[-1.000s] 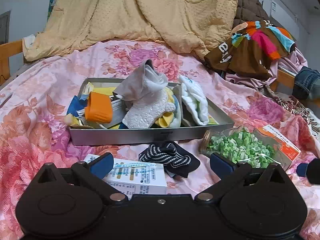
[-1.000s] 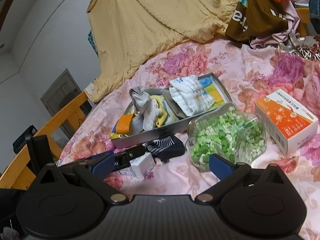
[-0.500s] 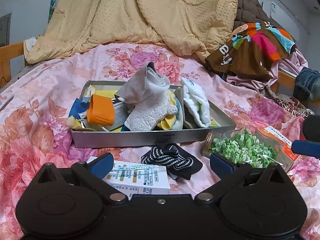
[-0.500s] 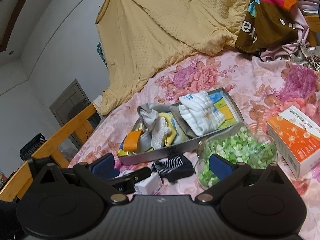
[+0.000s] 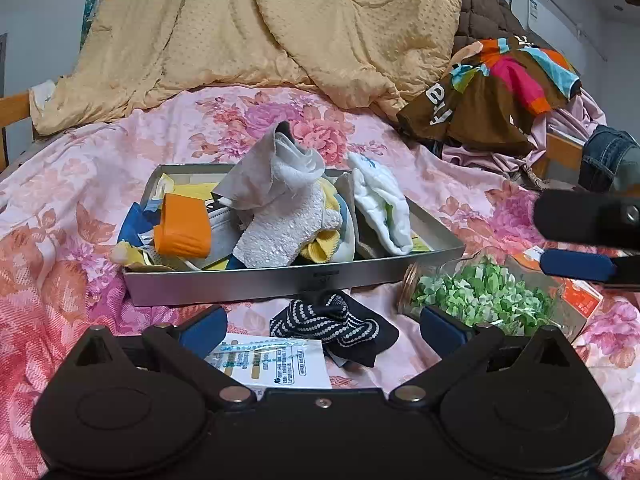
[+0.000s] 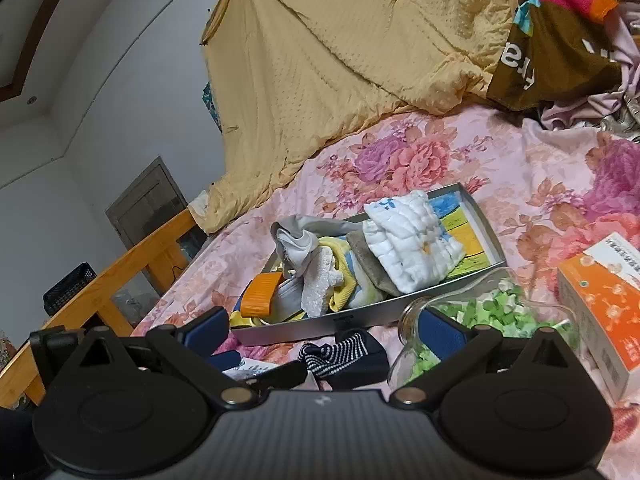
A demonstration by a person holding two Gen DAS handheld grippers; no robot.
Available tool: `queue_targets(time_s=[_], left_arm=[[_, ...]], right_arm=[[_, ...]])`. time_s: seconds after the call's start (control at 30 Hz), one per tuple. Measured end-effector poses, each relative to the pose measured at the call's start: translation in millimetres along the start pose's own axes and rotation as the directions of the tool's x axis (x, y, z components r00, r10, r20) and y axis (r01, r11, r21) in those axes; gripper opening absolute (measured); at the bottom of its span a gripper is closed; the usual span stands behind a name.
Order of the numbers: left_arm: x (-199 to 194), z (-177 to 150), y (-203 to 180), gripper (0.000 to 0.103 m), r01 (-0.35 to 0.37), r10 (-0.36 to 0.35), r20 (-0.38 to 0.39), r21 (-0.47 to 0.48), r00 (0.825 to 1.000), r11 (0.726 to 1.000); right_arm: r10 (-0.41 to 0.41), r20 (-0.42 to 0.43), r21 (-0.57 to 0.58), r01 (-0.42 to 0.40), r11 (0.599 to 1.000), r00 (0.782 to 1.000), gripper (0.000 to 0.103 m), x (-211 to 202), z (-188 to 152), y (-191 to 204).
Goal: Organize soft objects
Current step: 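Move the left tool to the striped sock while the right moves over the tray, then close the left gripper on the black-and-white striped sock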
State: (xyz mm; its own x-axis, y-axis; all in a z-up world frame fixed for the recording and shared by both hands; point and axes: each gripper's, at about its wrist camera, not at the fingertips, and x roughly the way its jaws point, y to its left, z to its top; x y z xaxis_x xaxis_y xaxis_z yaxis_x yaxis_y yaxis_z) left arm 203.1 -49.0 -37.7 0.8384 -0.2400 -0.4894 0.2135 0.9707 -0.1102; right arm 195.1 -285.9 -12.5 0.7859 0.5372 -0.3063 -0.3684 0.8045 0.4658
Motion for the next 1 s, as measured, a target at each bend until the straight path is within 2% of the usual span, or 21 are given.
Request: queue_targets(time_s=[0.27,0.43,0.57,0.77,1.0], left_arm=[[13,2,3,0.102,0.032,-0.031,-0.023,0.025,0.999,0.999],[26,1,6,0.102,0.088,-0.085,-0.046,0.06,0.995,0.994],[39,1,10,0.102,0.143,-0.136,-0.075,0.084,0.988,0.986],[62,7,19,0.101,0.191,-0.18,-0.151,0.066,0.972,0.979],[74,14,26,0.099,0.212,-0.2,-0.212,0.035,0.957,0.977]], right_arm=[[0.044,-0.031,-0.038,-0.045,0.998,0.999,0.103,33,9,-4],[0.097,-0.039,-0.038,-0.099,0.994,0.994,0.103,42,12,-7],[0.145,-0.009,-0.083,-0.146,0.986,0.989,0.103,40,9,-10],[0.201,-0.037,-0.14,-0.204,0.969,0.979,0.102,49,1,-19],[0.199,-0.058,-0.104,-0.205,0.973,0.978,0.103,51,1,-31]])
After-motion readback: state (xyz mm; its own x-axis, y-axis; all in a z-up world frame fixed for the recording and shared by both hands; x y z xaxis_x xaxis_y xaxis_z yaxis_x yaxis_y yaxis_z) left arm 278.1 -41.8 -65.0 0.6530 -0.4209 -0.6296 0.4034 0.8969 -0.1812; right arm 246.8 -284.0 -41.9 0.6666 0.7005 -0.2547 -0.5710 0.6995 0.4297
